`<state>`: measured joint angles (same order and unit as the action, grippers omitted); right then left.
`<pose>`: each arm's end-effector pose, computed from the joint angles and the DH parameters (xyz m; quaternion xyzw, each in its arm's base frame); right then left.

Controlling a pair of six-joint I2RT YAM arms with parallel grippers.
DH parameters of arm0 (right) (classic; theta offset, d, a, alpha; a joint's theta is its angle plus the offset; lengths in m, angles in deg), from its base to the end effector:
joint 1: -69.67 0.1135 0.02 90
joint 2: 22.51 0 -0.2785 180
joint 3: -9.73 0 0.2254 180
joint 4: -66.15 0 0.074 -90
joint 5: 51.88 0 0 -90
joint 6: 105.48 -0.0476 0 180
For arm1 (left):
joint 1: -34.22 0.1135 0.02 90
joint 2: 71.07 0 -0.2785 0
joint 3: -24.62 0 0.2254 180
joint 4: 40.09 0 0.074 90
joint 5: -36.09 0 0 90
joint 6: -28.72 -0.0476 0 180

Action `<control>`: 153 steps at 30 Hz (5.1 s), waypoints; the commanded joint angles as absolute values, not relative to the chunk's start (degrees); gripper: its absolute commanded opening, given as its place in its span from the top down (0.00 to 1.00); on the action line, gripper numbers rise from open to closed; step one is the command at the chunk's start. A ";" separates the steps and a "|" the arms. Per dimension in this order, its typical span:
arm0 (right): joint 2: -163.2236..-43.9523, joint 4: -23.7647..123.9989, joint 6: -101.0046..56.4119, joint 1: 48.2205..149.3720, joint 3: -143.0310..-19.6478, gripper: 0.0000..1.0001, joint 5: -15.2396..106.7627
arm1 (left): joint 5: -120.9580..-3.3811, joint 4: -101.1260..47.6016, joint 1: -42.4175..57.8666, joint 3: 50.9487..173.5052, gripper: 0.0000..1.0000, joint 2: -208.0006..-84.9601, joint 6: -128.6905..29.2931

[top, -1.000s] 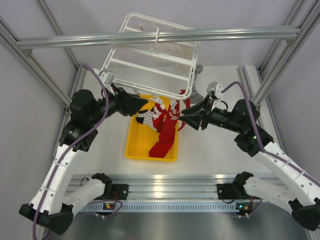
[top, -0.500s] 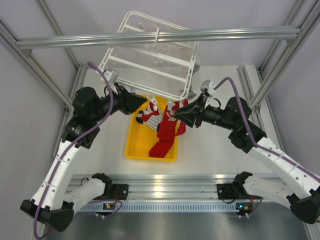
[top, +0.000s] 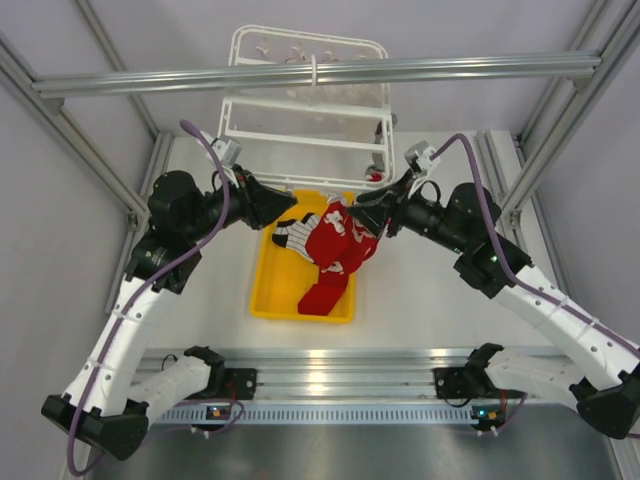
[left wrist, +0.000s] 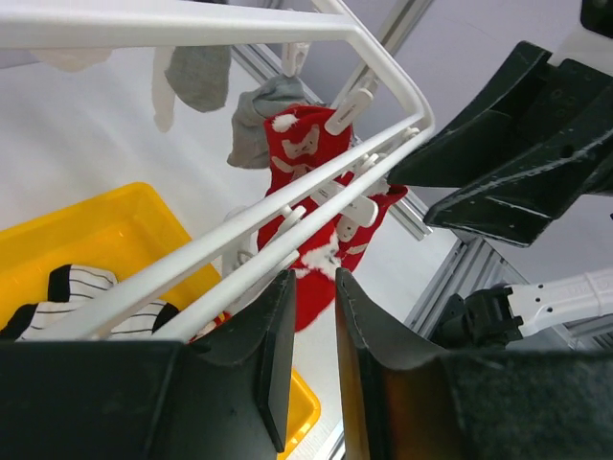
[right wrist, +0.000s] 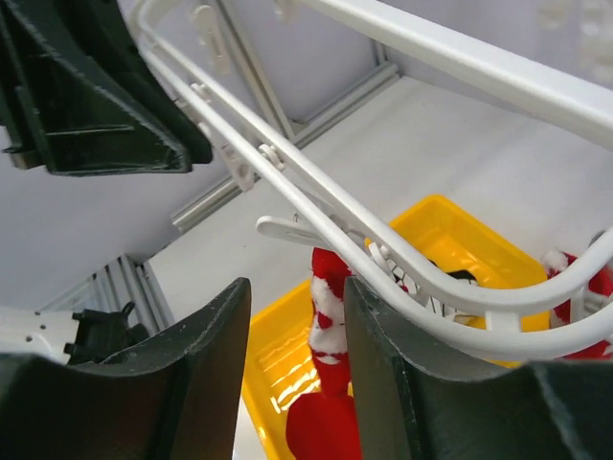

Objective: Clip the socks to the hanger
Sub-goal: Open the clamp at the hanger.

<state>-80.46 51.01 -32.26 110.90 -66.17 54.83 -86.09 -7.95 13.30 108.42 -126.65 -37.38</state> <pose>0.1460 0.1461 0.4249 -0.2473 0.6445 0.4351 0.5781 0.1546 -0.0862 0.4420 0.1708 0.7069 -0.4373 0.5290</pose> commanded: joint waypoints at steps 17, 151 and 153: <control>-79.20 49.22 -31.75 111.68 -67.14 0.66 41.11 | -79.05 -10.95 12.87 109.23 0.54 -125.39 -34.74; -81.93 40.51 9.41 113.88 -83.23 0.68 57.62 | -66.91 -11.39 6.10 110.02 1.00 -127.85 -40.80; -80.70 41.66 7.64 113.88 -82.53 0.67 61.65 | -67.35 -10.07 6.10 110.89 1.00 -127.94 -39.93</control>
<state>-84.20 36.17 12.46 114.42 -80.07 54.20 -65.66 -11.18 6.37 108.33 -128.11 -41.44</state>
